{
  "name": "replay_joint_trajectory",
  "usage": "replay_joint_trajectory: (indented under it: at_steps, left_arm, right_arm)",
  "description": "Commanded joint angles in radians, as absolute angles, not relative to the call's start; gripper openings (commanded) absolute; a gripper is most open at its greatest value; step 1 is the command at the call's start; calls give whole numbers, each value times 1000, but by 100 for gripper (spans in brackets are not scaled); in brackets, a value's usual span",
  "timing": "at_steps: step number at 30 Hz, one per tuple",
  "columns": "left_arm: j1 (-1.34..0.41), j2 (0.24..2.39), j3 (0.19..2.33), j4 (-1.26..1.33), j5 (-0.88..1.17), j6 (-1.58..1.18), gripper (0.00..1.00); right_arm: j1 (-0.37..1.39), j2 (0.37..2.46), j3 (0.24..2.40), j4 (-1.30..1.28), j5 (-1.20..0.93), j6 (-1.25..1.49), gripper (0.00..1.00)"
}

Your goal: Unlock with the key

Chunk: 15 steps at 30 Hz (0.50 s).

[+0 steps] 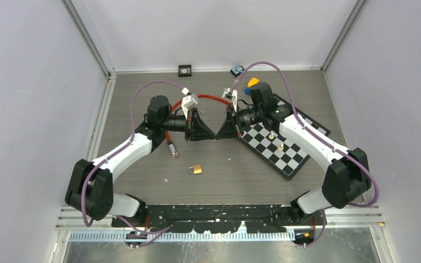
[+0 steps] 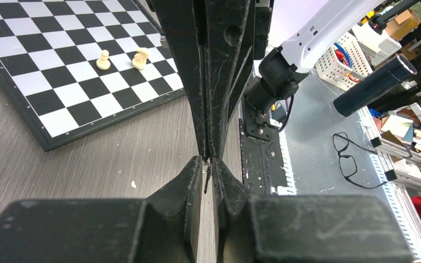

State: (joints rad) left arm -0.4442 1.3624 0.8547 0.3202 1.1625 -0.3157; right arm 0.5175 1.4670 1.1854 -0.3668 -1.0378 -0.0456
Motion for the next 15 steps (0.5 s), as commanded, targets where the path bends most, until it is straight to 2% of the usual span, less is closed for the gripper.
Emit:
replay_joint_trajectory:
  at_steps: [1,10,15]
  left_arm:
    - [-446,1328,856,400,1176,-337,19]
    - [-432,1322,851,400,1153,-352,41]
    - [-424,1315,848,400,1143,-367,48]
  right_arm:
    - [520,1444,1178,-312,-1037,-43,1]
    - [515,1439,1174,-334,-1041,-68,1]
    - [511,1440,1172,-343,-1036,-78,1]
